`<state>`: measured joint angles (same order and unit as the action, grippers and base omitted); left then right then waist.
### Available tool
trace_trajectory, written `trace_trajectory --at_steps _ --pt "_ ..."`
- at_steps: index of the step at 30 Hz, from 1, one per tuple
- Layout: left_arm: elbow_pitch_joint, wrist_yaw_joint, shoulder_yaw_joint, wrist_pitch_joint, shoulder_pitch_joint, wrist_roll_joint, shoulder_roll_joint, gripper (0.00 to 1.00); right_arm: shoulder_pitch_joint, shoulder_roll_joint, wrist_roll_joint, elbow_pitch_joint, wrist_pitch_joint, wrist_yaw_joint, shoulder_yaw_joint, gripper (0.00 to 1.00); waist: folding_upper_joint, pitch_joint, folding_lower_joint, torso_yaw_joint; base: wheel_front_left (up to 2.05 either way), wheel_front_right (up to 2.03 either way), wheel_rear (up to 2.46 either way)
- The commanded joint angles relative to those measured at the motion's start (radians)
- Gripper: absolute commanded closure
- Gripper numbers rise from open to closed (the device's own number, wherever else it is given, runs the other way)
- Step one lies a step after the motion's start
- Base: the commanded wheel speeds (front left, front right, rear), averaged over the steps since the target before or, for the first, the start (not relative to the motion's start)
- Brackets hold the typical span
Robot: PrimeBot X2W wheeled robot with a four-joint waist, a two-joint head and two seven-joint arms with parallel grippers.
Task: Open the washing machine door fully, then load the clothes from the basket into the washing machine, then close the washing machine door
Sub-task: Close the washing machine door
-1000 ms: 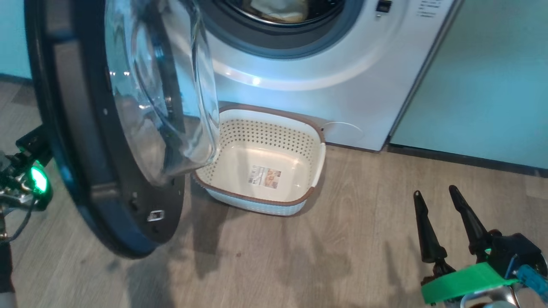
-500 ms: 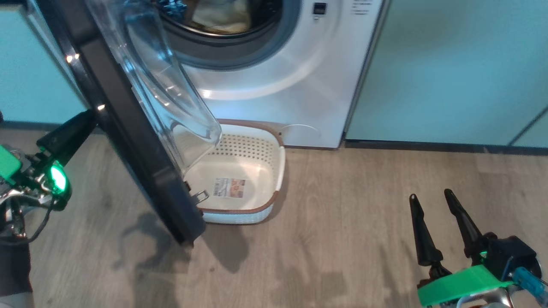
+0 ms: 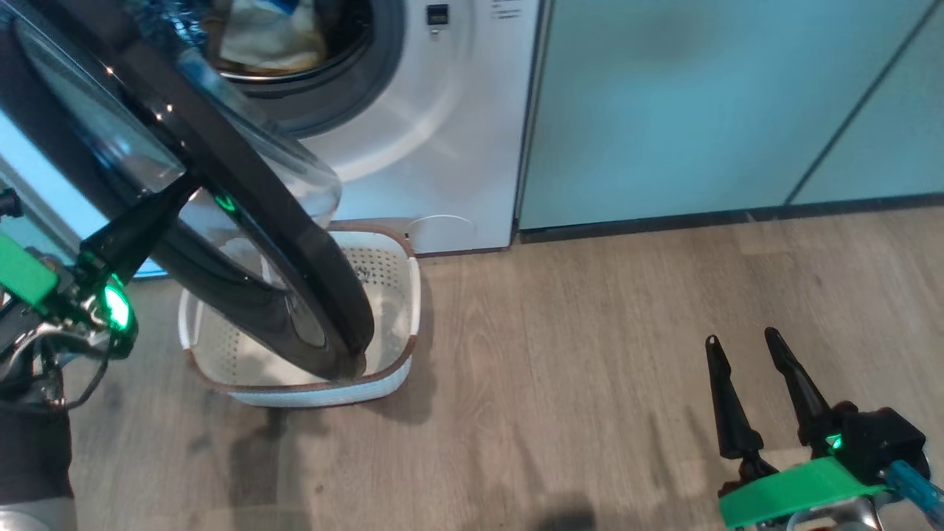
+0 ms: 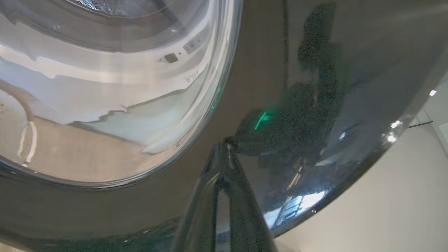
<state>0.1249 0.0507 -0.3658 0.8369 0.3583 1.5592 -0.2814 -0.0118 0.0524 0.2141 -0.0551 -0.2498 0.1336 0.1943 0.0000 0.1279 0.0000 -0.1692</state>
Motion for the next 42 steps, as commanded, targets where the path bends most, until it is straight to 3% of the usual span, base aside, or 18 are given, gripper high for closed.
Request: trace_trajectory --at_steps 1,16,25,34,35,36,37,38,42 --pt "-0.025 0.009 -0.032 -0.004 0.067 -0.007 -0.032 1.0 0.044 -0.002 0.005 0.034 -0.012 -0.003 0.016 0.0 0.0 0.007 0.0 -0.022 0.0 0.0 0.0" --pt "0.014 0.033 -0.024 -0.038 0.112 -0.014 -0.003 1.0 0.056 -0.002 0.017 0.05 -0.012 -0.003 0.005 0.0 0.0 0.033 0.0 -0.057 0.0 0.0 0.0" --pt "-0.021 0.047 -0.044 -0.047 0.072 0.0 0.019 1.0 0.059 -0.002 0.018 0.057 -0.012 -0.003 -0.015 0.0 0.0 0.048 0.0 -0.024 0.0 0.0 0.0" --pt "-0.122 0.07 -0.125 -0.154 -0.04 -0.017 0.091 1.0 0.066 -0.002 0.003 0.062 -0.012 -0.003 -0.044 0.0 0.0 0.04 0.0 0.017 0.0 0.0 0.0" --pt "-0.131 0.071 -0.132 -0.166 -0.052 -0.019 0.102 0.8 0.066 -0.002 0.001 0.061 -0.012 -0.003 -0.045 0.0 0.0 0.038 0.0 0.02 0.0 0.0 0.0" --pt "-0.141 0.073 -0.14 -0.179 -0.064 -0.021 0.113 0.46 0.065 -0.002 0.0 0.061 -0.012 -0.003 -0.047 0.0 0.0 0.036 0.0 0.022 0.0 0.0 0.0" --pt "-0.152 0.075 -0.146 -0.19 -0.076 -0.022 0.124 0.04 0.064 -0.002 -0.002 0.061 -0.012 -0.003 -0.048 0.0 0.0 0.033 0.0 0.026 0.0 0.0 0.0" --pt "-0.163 0.076 -0.153 -0.203 -0.088 -0.025 0.136 0.0 0.063 -0.002 -0.003 0.061 -0.012 -0.003 -0.05 0.0 0.0 0.031 0.0 0.029 0.0 0.0 0.0" --pt "-0.205 0.079 -0.174 -0.279 -0.123 -0.063 0.173 0.0 0.058 -0.002 -0.009 0.062 -0.012 -0.003 -0.056 0.0 0.0 0.023 0.0 0.04 0.0 0.0 0.0"
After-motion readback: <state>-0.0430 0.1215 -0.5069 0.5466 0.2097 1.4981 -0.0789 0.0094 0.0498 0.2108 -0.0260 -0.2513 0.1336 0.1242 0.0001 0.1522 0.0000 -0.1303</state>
